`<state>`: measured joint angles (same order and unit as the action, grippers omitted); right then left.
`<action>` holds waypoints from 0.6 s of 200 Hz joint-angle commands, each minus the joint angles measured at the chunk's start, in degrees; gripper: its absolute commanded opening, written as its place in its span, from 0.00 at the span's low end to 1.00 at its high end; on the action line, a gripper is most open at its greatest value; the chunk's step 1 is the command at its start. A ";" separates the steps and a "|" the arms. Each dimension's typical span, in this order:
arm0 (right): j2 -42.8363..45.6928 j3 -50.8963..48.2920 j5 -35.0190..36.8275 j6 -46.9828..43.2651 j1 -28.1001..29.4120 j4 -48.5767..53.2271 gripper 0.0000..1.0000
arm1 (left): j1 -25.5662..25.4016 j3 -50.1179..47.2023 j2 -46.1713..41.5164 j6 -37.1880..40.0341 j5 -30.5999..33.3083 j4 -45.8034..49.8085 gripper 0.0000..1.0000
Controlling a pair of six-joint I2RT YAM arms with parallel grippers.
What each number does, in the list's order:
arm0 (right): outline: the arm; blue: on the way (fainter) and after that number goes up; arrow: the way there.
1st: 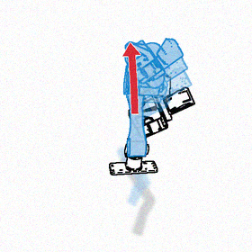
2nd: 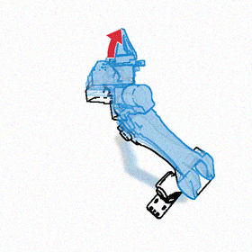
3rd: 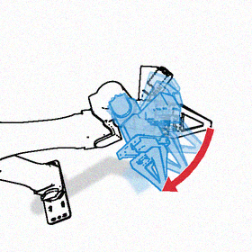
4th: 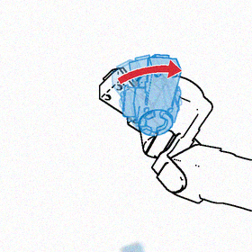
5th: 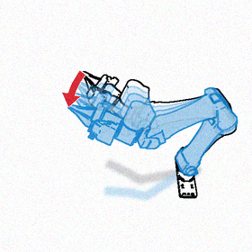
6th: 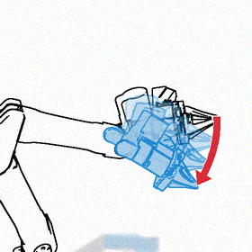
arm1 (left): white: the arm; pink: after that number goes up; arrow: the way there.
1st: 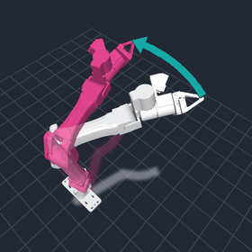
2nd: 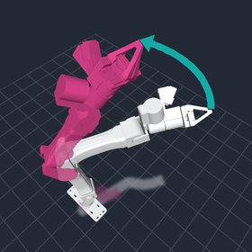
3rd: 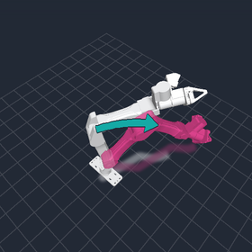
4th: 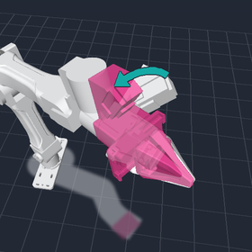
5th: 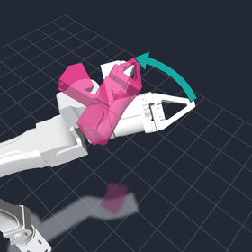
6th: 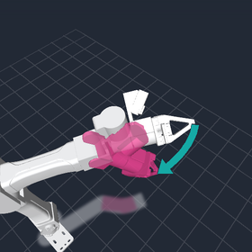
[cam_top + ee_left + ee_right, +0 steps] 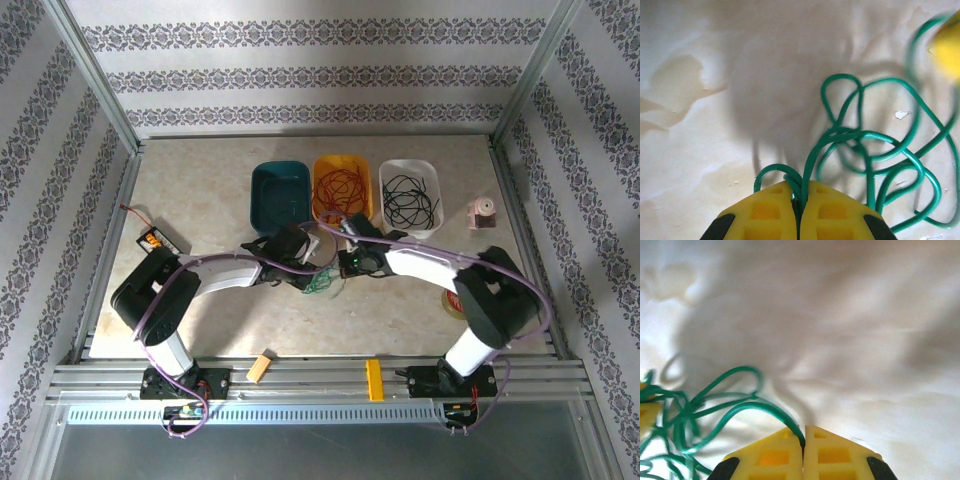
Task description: Untangle the cables
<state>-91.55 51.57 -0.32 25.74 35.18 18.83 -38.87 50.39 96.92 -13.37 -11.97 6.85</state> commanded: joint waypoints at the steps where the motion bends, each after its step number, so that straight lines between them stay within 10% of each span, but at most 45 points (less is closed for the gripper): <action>1: 6.04 -4.20 12.46 5.71 -7.58 3.58 0.00 | 0.99 -2.91 -2.30 -1.22 3.84 4.92 0.00; 120: 25.37 -16.77 5.53 12.20 -35.05 5.40 0.00 | 5.30 -4.93 -3.44 -2.54 7.78 10.02 0.00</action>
<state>-69.32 37.58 6.22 35.53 3.68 23.27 -34.15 45.74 92.73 -15.64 -7.46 9.04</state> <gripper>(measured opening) 0.048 0.054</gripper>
